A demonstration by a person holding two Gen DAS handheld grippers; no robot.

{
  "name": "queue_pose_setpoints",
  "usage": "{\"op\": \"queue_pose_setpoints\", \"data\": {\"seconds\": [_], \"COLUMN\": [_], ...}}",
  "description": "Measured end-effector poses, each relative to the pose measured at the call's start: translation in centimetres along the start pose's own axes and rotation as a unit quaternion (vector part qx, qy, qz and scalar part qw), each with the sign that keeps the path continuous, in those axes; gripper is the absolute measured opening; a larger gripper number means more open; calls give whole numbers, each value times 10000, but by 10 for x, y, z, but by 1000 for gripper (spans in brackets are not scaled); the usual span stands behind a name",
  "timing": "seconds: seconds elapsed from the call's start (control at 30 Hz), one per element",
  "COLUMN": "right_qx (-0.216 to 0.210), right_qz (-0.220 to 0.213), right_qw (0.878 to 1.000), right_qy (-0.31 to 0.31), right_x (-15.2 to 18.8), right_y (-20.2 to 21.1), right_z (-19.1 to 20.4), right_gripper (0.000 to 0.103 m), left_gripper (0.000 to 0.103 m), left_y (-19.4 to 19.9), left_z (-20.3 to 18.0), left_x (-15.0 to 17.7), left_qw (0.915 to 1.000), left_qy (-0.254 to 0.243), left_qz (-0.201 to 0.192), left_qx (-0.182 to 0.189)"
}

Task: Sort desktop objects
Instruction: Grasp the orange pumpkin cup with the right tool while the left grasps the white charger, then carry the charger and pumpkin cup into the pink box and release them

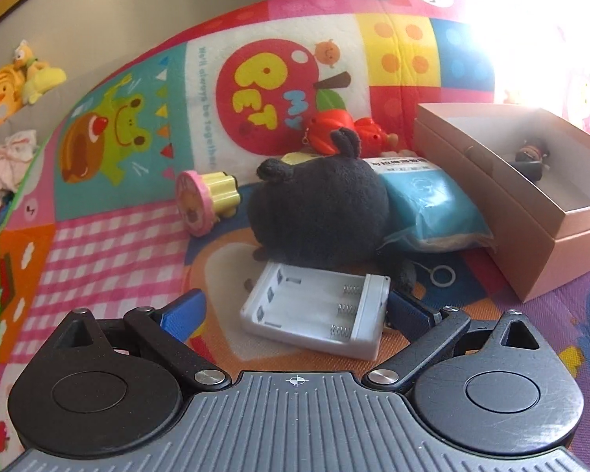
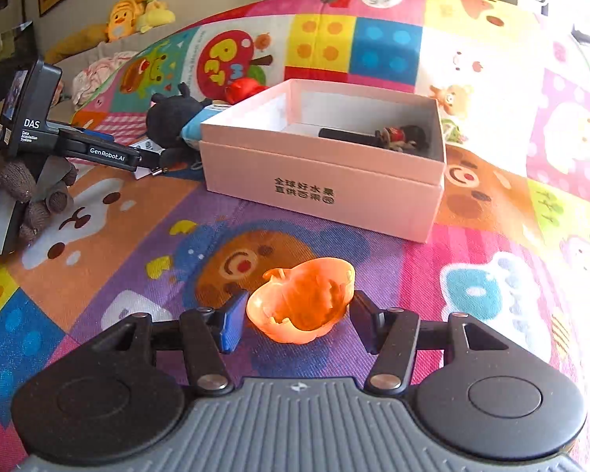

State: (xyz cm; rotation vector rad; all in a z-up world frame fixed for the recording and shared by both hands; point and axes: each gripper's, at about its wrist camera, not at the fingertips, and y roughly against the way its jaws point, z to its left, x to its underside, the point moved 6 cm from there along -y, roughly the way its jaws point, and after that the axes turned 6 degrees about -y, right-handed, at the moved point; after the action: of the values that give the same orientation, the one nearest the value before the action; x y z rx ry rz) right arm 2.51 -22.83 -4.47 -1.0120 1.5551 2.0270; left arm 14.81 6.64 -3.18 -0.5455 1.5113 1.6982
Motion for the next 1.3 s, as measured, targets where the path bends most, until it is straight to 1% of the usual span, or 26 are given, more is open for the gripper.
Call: {"op": "queue_pose_setpoints", "data": {"seconds": [0.03, 0.1, 0.13, 0.17, 0.2, 0.27, 0.3, 0.47, 0.53, 0.6, 0.7, 0.73, 0.77, 0.83, 0.87, 0.93, 0.97, 1.07, 1.17, 1.23, 1.3], "right_qx": [-11, -38, -61, -76, -101, -136, -135, -109, -86, -74, -26, -8, 18, 69, 81, 103, 115, 142, 166, 191, 231], "right_qz": [-69, -125, -145, -154, -161, -172, -190, -279, -292, -303, -306, -301, -295, -283, -265, -213, -189, -126, -8, 20, 45], "right_qw": [10000, 9999, 9998, 9998, 9998, 9997, 9996, 9995, 9995, 9995, 9995, 9995, 9994, 9992, 9991, 9990, 9990, 9989, 9987, 9988, 9990], "right_qy": [-39, -64, -78, -75, -79, -129, -155, -104, -55, -36, -88, -122, -176, -277, -318, -377, -394, -436, -480, -448, -386], "right_x": [1, 1, 1, 1, 0, -1, -1, -1, -1, -1, -1, -1, -1, -2, -2, -2, -2, -1, -1, 0, 0], "right_y": [0, -1, -2, -2, -2, -1, 0, 4, 4, 5, 5, 4, 4, 4, 3, 1, 0, -2, -6, -7, -7], "right_z": [-1, 1, 1, 2, 2, 2, 1, 3, 5, 5, 3, 2, 0, -3, -4, -6, -7, -8, -9, -8, -6], "right_gripper": [56, 61, 64, 66, 68, 76, 78, 86, 87, 89, 92, 94, 96, 99, 100, 100, 101, 103, 103, 103, 103], "left_gripper": [101, 100, 95, 82, 83, 83, 83, 83, 84, 95, 97, 98, 102, 102, 102, 102, 102, 102, 103, 103, 103], "left_y": [-2, -3, -1, 2, 7, 17, 22, 51, 62, 72, 83, 86, 88, 93, 95, 95, 94, 87, 80, 73, 65], "left_z": [1, 2, 3, 2, 1, -3, -7, -32, -42, -53, -71, -79, -85, -97, -101, -101, -98, -86, -80, -80, -82], "left_x": [-1, -1, -1, 0, 0, 3, 6, 25, 32, 37, 43, 46, 50, 54, 55, 55, 54, 49, 42, 36, 31], "left_qw": [9999, 9995, 9993, 9991, 9990, 9990, 9991, 9975, 9967, 9952, 9935, 9921, 9906, 9917, 9923, 9921, 9915, 9901, 9864, 9852, 9865], "left_qy": [88, 258, 325, 368, 405, 395, 380, 615, 725, 864, 825, 790, 765, 549, 470, 526, 637, 1056, 1354, 1428, 1383], "left_qz": [53, 158, 182, 177, 194, 207, 193, 337, 343, 335, 358, 384, 408, 327, 302, 290, 296, 345, 352, 332, 305], "left_qx": [65, 97, 74, 106, 85, -42, -77, 28, 79, 310, 704, 897, 1056, 1118, 1103, 1099, 1096, 863, 864, 892, 821]}}
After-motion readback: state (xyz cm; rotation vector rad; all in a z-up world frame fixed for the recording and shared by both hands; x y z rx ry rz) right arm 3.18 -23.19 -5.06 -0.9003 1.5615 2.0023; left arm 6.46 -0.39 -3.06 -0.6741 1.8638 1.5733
